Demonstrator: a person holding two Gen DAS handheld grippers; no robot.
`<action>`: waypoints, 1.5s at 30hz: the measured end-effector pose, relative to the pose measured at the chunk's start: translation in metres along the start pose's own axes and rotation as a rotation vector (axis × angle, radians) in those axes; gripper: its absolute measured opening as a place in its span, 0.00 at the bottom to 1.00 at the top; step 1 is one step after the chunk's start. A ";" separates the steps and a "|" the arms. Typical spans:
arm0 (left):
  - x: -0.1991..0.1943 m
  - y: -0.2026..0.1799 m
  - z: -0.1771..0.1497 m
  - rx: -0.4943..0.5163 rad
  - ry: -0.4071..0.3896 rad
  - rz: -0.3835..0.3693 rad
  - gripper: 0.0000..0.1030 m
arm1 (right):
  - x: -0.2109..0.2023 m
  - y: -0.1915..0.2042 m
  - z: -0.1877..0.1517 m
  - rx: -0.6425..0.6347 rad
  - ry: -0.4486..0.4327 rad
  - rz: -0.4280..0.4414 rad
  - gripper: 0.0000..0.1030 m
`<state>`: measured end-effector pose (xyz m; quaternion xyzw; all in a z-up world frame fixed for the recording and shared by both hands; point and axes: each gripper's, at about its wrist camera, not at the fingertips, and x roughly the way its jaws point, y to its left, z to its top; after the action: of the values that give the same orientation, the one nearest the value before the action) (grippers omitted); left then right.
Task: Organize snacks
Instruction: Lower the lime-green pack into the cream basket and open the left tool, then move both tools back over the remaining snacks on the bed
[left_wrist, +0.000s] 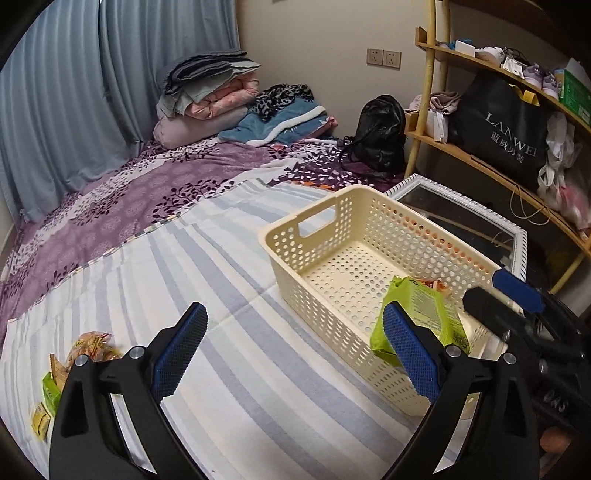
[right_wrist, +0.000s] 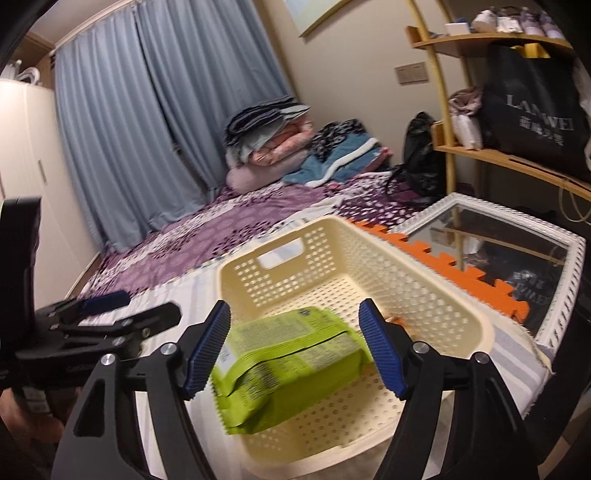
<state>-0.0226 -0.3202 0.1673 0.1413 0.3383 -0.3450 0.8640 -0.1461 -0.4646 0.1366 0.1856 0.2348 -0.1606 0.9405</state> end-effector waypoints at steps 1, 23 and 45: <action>-0.001 0.002 0.000 -0.001 -0.001 0.000 0.94 | 0.003 0.004 -0.002 -0.033 0.027 0.002 0.73; -0.017 0.034 -0.015 -0.071 -0.004 0.001 0.94 | 0.049 0.029 0.019 -0.282 0.168 -0.262 0.91; -0.038 0.107 -0.047 -0.240 -0.022 0.005 0.94 | 0.030 0.063 0.025 -0.301 0.160 -0.113 0.91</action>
<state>0.0079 -0.2014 0.1603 0.0339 0.3672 -0.3016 0.8792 -0.0869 -0.4259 0.1597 0.0414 0.3403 -0.1611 0.9255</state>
